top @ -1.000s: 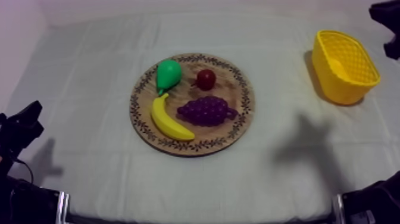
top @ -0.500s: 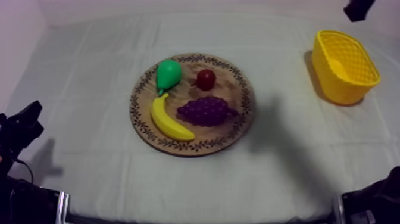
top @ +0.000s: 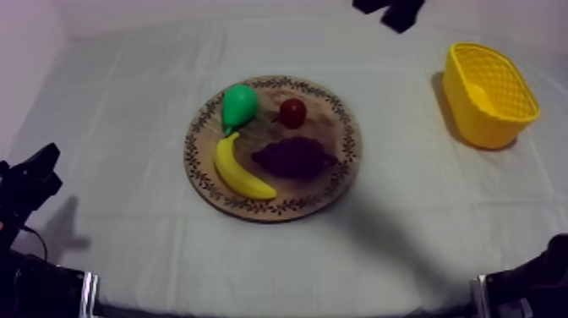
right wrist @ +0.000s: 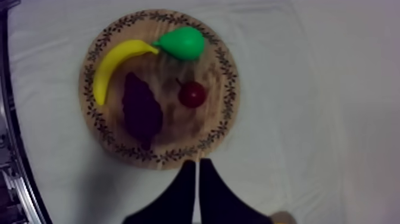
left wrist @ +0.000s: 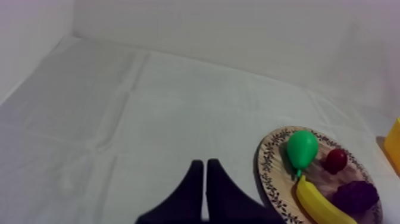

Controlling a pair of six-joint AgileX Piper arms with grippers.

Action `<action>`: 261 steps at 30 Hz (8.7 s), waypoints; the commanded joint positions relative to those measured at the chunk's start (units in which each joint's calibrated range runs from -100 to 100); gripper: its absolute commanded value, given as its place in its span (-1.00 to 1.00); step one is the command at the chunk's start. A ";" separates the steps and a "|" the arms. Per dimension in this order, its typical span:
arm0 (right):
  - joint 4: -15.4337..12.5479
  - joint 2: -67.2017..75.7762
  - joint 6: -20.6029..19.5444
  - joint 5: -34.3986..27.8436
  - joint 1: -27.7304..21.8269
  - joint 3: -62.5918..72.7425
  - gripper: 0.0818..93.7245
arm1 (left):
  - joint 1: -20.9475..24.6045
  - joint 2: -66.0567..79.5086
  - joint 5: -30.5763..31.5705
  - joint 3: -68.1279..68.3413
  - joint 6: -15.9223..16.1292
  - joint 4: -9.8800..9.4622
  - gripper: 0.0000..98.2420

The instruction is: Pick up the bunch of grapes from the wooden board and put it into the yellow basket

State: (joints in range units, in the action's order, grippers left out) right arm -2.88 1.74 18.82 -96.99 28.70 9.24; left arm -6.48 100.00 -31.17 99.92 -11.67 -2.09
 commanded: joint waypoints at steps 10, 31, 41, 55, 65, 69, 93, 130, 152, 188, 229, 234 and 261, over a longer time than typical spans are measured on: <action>4.21 -12.57 -1.32 -1.46 4.65 4.60 -0.99 | 0.00 0.00 0.05 -0.03 0.02 -0.03 -1.00; 5.41 -19.96 -0.16 -1.44 5.89 4.35 0.74 | 0.00 0.00 0.05 -0.03 0.02 -0.03 -1.00; 4.04 -21.67 1.18 2.28 5.38 0.34 0.98 | 0.00 0.00 0.05 -0.03 -0.01 -0.03 -1.00; -1.60 -31.17 5.29 7.33 3.31 -2.21 0.98 | 0.00 0.00 0.05 -0.03 0.02 -0.03 -1.00; -1.95 -38.64 5.38 9.86 3.18 -1.60 0.97 | 0.00 0.00 0.05 -0.03 0.02 -0.03 -1.00; -1.59 -41.52 5.06 9.97 3.18 0.26 0.94 | 0.00 0.00 0.05 -0.03 0.02 -0.03 -1.00; -0.90 -39.78 5.28 9.81 1.94 3.21 -0.25 | 0.00 0.00 0.05 -0.03 0.02 -0.03 -1.00; 1.16 -0.19 -5.92 42.94 -29.58 -21.79 -0.32 | 0.00 0.00 0.05 -0.03 -0.03 -0.03 -1.00; 0.00 -14.86 -6.84 35.05 -38.41 -23.91 -0.28 | 0.00 0.00 0.05 -0.03 -0.03 -0.03 -1.00; 1.30 15.28 -7.78 60.39 -39.30 -46.70 0.18 | 0.00 0.00 0.05 -0.03 -0.02 -0.03 -1.00; -0.95 88.87 -12.95 78.28 -33.26 -107.95 -1.00 | 0.00 0.00 0.05 -0.03 -0.01 -0.03 -1.00; -0.99 92.93 -15.56 75.89 -33.00 -108.75 -1.00 | 0.00 0.00 0.05 -0.03 -0.01 -0.03 -1.00; 1.17 94.01 -18.73 62.68 -31.49 -108.91 -0.99 | 0.00 0.00 0.05 -0.03 -0.03 -0.03 -1.00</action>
State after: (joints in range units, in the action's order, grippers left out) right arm -1.72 95.71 -0.23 -34.37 -2.80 -99.63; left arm -6.48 100.00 -31.17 99.92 -11.69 -2.09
